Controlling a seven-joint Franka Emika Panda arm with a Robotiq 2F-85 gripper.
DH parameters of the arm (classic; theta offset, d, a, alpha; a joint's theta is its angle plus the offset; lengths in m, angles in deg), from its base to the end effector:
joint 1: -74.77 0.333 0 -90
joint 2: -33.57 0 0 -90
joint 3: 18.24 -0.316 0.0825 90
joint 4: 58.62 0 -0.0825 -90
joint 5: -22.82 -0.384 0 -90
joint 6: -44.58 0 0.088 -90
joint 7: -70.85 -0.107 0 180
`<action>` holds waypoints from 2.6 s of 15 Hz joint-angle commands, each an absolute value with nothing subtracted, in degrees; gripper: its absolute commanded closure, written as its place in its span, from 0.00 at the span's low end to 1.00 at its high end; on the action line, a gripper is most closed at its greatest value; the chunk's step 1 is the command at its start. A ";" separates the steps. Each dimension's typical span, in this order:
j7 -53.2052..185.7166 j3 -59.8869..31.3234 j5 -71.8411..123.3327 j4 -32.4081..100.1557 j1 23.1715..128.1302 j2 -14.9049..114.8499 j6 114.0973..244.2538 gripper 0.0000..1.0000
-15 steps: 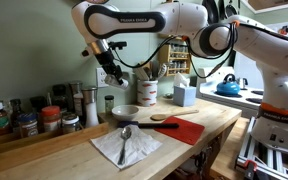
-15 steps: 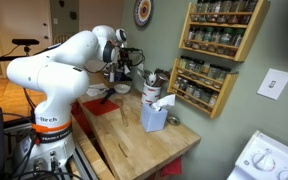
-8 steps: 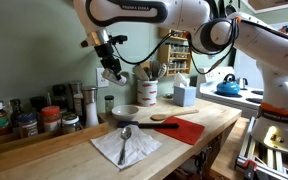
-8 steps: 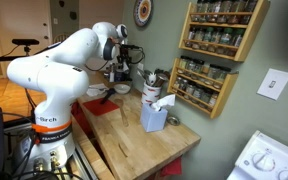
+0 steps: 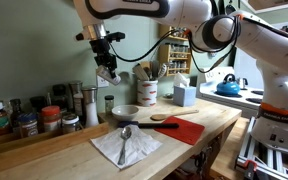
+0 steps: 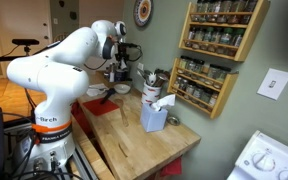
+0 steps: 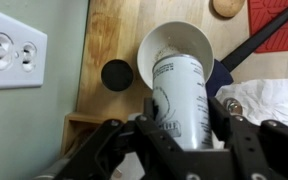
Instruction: Use the bottle to push the bowl to the left then put some contents of the bottle in the bowl
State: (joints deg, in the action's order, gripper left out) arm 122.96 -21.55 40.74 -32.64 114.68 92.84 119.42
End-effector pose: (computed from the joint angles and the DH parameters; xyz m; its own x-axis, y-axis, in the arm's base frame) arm 0.5943 0.4698 0.4211 -0.0101 0.9508 -0.3095 0.9995 0.0185 0.0240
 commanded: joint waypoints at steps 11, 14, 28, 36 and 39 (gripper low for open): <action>126.05 -22.71 37.48 -32.36 114.58 90.74 128.15 0.69; 128.03 -23.64 36.50 -31.94 114.53 89.91 133.17 0.69; 135.57 -31.63 24.85 -32.61 114.77 90.39 140.72 0.69; 141.68 -36.80 17.51 -33.07 115.48 95.20 145.79 0.69; 144.64 -37.70 16.19 -33.48 116.08 97.41 144.83 0.69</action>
